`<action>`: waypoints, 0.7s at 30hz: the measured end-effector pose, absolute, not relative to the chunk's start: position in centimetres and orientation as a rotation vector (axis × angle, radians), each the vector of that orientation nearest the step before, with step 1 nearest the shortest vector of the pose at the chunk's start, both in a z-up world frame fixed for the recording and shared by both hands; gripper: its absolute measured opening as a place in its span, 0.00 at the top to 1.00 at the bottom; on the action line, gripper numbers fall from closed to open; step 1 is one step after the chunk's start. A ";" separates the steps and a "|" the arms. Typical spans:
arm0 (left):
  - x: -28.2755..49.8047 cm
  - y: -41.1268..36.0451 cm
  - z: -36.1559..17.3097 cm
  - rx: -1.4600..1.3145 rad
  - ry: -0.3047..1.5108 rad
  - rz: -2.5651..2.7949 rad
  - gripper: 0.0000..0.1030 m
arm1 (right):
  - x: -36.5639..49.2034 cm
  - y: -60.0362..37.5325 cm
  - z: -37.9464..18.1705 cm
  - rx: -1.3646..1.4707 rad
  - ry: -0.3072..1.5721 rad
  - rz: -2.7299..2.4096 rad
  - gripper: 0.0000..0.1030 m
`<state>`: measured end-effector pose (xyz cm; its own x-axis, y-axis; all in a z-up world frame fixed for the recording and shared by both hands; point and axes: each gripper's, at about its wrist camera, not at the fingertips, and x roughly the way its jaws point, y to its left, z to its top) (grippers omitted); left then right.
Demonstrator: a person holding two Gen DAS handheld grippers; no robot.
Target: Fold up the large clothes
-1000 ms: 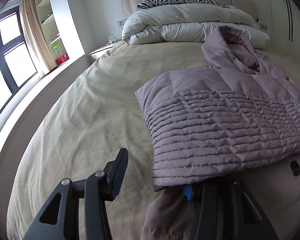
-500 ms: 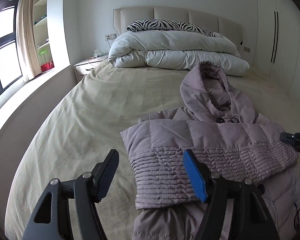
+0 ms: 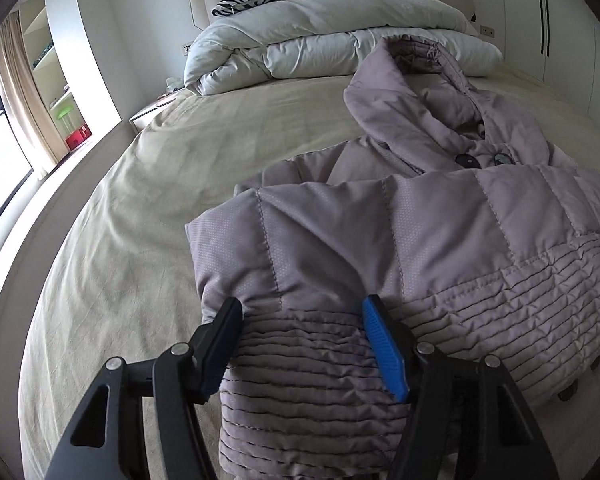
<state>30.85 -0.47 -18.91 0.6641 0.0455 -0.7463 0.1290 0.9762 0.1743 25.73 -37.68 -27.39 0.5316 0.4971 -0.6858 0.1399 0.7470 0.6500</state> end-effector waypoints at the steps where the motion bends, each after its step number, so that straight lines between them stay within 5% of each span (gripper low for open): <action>1: 30.3 -0.7 -17.9 0.219 0.821 -0.042 0.41 | 25.9 -36.9 -26.3 0.690 1.002 0.229 0.93; 3: 28.8 -1.5 -15.8 0.219 0.739 -0.055 0.41 | 26.3 -35.4 -24.2 0.633 0.953 0.285 0.89; 5: 28.3 -3.1 -14.9 0.261 0.687 -0.075 0.41 | 27.2 -33.7 -22.9 0.583 0.953 0.319 0.71; 7: 29.3 -4.6 -16.0 0.302 0.726 -0.101 0.41 | 27.9 -32.1 -22.6 0.547 0.958 0.328 0.28; 12: 30.6 -5.1 -20.5 0.291 0.809 -0.120 0.40 | 28.3 -31.6 -26.2 0.539 1.001 0.300 0.27; 18: 30.1 -3.9 -17.0 0.207 0.814 -0.168 0.41 | 27.7 -30.4 -24.5 0.426 0.975 0.335 0.27; 20: 30.5 -3.1 -14.3 0.154 0.761 -0.197 0.30 | 28.4 -32.1 -22.8 0.507 0.908 0.377 0.27; 21: 31.4 -2.6 -13.1 0.115 0.745 -0.223 0.16 | 29.2 -32.8 -22.0 0.529 0.882 0.373 0.26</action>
<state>31.36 -2.61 -13.05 0.7127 -0.1603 -0.6829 0.2414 0.9701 0.0243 29.18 -32.82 -21.97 0.5854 0.5142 -0.6268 -0.0924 0.8104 0.5785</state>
